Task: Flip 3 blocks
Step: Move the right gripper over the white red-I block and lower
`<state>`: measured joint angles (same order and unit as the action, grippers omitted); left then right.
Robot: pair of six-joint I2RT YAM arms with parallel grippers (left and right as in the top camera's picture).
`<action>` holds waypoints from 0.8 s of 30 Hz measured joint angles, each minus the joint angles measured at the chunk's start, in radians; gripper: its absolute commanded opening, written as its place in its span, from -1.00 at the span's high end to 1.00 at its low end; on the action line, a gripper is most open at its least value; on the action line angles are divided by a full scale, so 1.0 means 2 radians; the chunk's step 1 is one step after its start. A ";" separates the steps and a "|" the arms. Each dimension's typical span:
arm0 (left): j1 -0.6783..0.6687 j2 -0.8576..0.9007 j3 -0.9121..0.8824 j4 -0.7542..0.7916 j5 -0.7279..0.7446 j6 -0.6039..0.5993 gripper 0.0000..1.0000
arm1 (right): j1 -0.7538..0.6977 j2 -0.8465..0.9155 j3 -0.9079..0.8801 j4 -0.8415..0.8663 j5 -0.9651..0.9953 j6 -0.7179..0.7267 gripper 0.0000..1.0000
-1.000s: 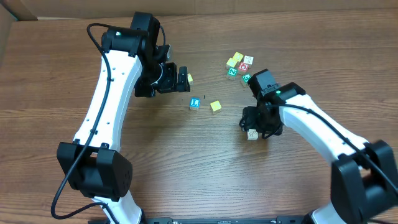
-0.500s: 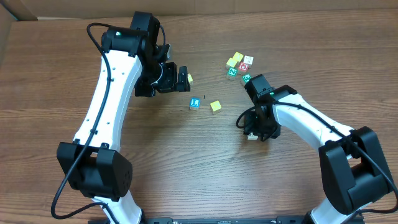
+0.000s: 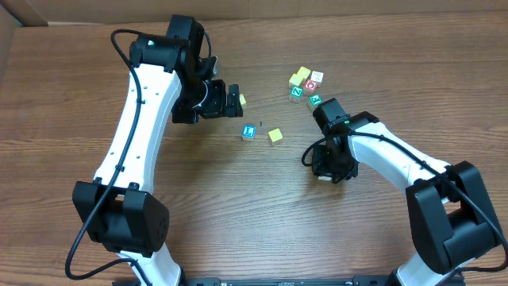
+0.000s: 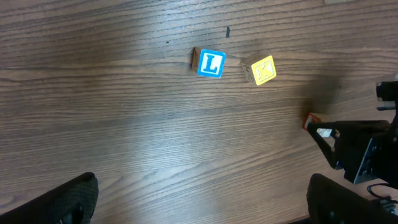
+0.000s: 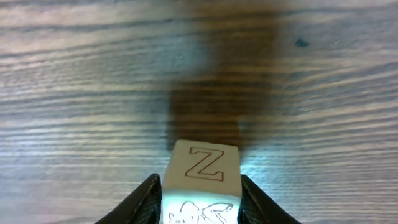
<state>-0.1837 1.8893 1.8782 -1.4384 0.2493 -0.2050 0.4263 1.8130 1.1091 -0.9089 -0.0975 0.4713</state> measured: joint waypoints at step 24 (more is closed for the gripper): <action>0.000 0.000 0.000 0.000 0.000 0.000 -1.00 | 0.085 0.000 0.000 -0.046 -0.001 0.038 -0.64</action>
<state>-0.1837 1.8893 1.8782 -1.4384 0.2497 -0.2050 0.5964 1.8130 1.1091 -1.0004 -0.0998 0.5468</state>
